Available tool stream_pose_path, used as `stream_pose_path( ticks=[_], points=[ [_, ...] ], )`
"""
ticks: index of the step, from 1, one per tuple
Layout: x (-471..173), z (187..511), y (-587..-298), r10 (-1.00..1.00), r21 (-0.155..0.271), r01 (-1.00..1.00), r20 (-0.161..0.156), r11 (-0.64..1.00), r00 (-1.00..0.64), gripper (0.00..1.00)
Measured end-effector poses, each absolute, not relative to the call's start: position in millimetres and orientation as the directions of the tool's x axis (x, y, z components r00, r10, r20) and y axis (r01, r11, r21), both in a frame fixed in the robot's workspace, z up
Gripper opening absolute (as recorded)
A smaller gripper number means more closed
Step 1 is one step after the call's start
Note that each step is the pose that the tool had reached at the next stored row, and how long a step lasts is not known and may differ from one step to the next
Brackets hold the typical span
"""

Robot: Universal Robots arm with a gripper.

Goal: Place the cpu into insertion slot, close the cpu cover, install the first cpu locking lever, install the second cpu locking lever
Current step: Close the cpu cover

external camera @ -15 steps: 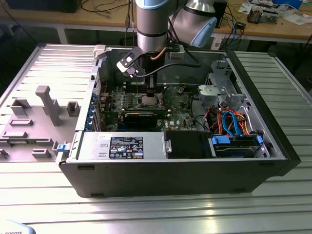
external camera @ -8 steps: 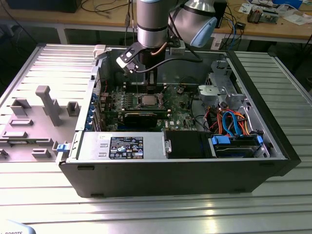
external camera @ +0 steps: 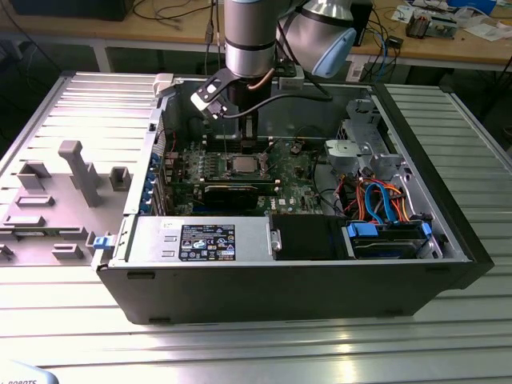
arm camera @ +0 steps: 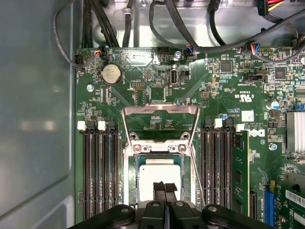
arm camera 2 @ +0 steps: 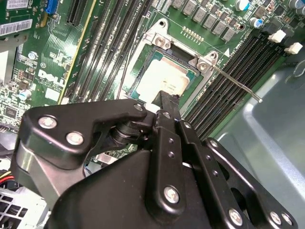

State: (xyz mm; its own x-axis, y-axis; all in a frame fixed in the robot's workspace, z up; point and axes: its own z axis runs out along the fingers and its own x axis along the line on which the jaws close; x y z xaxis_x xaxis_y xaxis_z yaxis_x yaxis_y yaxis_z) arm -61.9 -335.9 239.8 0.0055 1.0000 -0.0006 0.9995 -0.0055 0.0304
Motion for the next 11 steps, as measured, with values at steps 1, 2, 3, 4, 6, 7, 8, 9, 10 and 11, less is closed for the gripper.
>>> stream_pose_path(
  ticks=[1,2,3,4,6,7,8,9,10,11],
  points=[
    [-62,240,-336,1.000,0.030,1.000,-0.001,-0.005,0.006,0.11],
    [-62,241,-336,1.000,0.030,1.000,-0.001,-0.005,0.006,0.11],
    [-62,242,-336,1.000,0.030,1.000,-0.001,-0.006,0.006,0.11],
    [-62,243,-336,1.000,0.030,1.000,-0.001,-0.006,0.006,0.11],
    [-62,248,-336,1.000,0.030,1.000,-0.001,-0.006,0.006,0.11],
    [-62,252,-336,1.000,0.030,1.000,-0.001,-0.006,0.006,0.11],
    [-62,255,-336,1.000,0.030,1.000,-0.001,-0.006,0.006,0.11],
    [-62,257,-336,1.000,0.030,1.000,-0.001,-0.006,0.006,0.11],
    [-62,259,-336,1.000,0.030,1.000,-0.001,-0.006,0.006,0.11],
    [-62,260,-336,1.000,0.030,1.000,-0.001,-0.006,0.006,0.11]
  ],
)
